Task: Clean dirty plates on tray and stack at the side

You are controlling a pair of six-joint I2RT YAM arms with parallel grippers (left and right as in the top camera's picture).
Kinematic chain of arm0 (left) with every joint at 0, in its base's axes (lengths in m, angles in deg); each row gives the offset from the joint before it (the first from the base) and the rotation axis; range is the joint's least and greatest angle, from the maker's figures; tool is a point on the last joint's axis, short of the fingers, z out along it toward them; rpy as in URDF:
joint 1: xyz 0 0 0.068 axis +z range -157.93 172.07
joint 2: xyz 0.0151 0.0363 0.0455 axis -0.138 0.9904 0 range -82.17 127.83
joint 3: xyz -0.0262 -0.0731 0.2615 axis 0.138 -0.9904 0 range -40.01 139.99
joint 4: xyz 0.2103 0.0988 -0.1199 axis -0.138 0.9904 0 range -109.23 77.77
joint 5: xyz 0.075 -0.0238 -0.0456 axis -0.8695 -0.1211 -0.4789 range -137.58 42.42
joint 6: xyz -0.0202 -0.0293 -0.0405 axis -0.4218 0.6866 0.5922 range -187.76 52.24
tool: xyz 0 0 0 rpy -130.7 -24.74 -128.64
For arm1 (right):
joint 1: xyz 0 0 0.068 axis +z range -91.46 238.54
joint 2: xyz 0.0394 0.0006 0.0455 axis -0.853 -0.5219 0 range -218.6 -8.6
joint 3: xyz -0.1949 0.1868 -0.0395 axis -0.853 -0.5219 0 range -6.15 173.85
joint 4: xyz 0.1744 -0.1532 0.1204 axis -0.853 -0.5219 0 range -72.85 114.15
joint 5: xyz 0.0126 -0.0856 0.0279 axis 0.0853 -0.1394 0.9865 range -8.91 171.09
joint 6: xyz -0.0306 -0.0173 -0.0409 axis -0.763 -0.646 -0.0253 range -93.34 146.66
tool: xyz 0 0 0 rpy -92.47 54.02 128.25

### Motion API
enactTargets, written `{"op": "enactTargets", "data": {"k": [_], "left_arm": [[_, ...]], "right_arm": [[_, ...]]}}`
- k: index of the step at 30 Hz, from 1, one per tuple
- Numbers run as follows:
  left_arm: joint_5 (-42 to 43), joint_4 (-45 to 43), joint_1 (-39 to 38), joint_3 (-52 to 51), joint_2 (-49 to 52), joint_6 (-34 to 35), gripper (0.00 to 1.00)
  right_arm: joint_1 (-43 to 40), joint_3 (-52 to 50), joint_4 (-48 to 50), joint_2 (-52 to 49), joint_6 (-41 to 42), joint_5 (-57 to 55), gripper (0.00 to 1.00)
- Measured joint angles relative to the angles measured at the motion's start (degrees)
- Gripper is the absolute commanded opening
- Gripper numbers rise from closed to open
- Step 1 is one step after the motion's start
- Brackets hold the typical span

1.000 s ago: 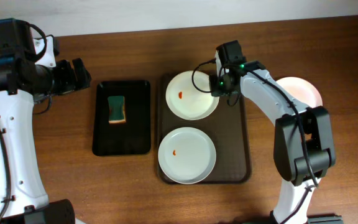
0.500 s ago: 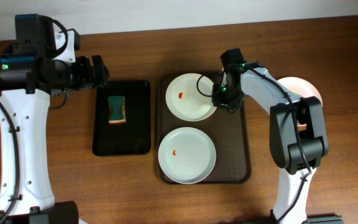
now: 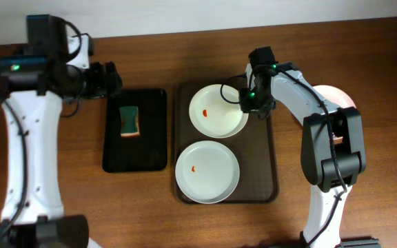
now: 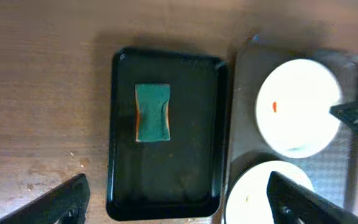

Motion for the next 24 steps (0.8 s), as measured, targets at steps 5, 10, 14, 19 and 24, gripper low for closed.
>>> {"op": "enactTargets", "data": {"k": [5,10,14,19,24], "left_arm": [[-7.02,-2.19,-3.56,-5.64,15.02,3.93,0.53],[-9.35,-8.02,-3.52,-6.03,28.11,7.58,0.21],[-9.33,-11.47,-3.69,-5.99,32.46,7.45,0.0],[-8.76,-9.33,-4.0,-4.17,33.55,7.02,0.0],[-8.72,1.46,-4.0,3.41,34.45,6.6,0.75]], "right_arm": [[0.0,0.0,-0.7,0.0,-0.59,-0.24,0.58],[0.0,0.0,-0.92,0.0,-0.68,-0.24,0.58],[0.0,0.0,-0.94,0.0,-0.63,-0.26,0.58],[0.0,0.0,-0.96,0.0,-0.52,-0.26,0.58],[0.0,0.0,-1.07,0.0,-0.55,-0.42,0.58]]}}
